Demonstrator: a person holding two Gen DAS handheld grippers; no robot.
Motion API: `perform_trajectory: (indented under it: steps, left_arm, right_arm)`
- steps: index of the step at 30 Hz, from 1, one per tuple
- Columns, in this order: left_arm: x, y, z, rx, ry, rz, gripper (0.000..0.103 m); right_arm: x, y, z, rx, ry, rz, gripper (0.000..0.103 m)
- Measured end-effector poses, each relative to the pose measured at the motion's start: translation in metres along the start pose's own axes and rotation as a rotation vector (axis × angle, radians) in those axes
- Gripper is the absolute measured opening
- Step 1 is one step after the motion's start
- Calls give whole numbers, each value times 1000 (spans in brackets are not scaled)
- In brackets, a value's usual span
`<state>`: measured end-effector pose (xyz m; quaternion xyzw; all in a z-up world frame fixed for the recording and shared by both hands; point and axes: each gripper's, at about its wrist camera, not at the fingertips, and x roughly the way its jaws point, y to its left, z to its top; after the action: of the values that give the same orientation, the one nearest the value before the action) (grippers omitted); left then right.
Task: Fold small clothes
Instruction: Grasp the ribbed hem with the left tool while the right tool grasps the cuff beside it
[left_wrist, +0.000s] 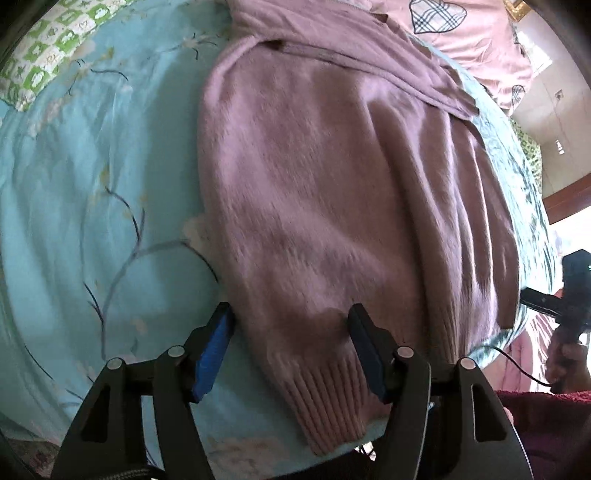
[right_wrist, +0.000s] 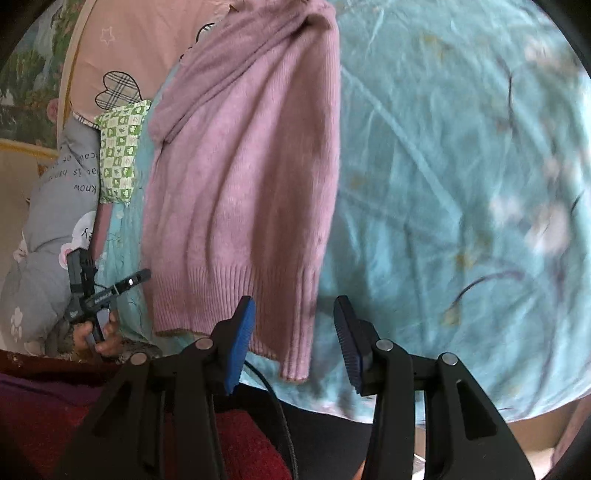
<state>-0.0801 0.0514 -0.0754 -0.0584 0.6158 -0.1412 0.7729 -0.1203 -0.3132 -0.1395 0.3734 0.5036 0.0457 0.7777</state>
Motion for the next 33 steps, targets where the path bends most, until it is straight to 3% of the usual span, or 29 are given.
perform_trajectory:
  steps: [7,8,9,10,11,12,15,19,23,25,26,27,29,33]
  left_arm:
    - [11,-7,-1,-15,-14,-22,71]
    - [10,-8,1,-20,-25,-27,67]
    - [9,-8,2,-23,-39,-34,50]
    - [7,-8,4,-20,-48,-44,38]
    - [6,-8,4,-21,-49,-60,16]
    - [5,-6,3,-26,-51,-70,11]
    - [-8,1,-3,-29,-87,-96,7]
    - [-22,15,-11,-29,-112,-139,6]
    - [-8,22,-13,-29,-51,-142,9]
    - [-4,26,-12,-52,-26,-158,16]
    - [-3,27,-11,-63,-16,-170,24]
    - [-3,29,-10,-76,0,-187,39]
    - [-1,28,-9,-88,18,-219,52]
    - [5,5,-9,-5,23,-149,58]
  right_arm:
    - [16,8,3,53,-98,63,43]
    - [18,12,5,34,-101,42,24]
    - [21,17,6,18,-94,11,7]
    - [21,18,7,17,-85,0,7]
    - [18,18,7,15,-89,-4,7]
    - [11,20,7,18,-109,-29,6]
    - [-17,19,2,-15,-150,-23,6]
    - [-60,-17,-2,62,-218,-76,6]
    - [-68,-38,0,115,-226,-61,6]
    - [-54,-35,5,107,-184,-27,7]
    - [-45,-31,7,108,-166,-23,10]
    - [-38,-29,8,110,-145,-28,10]
    - [-29,-30,11,99,-107,-47,15]
    - [-24,-30,13,93,-108,5,27]
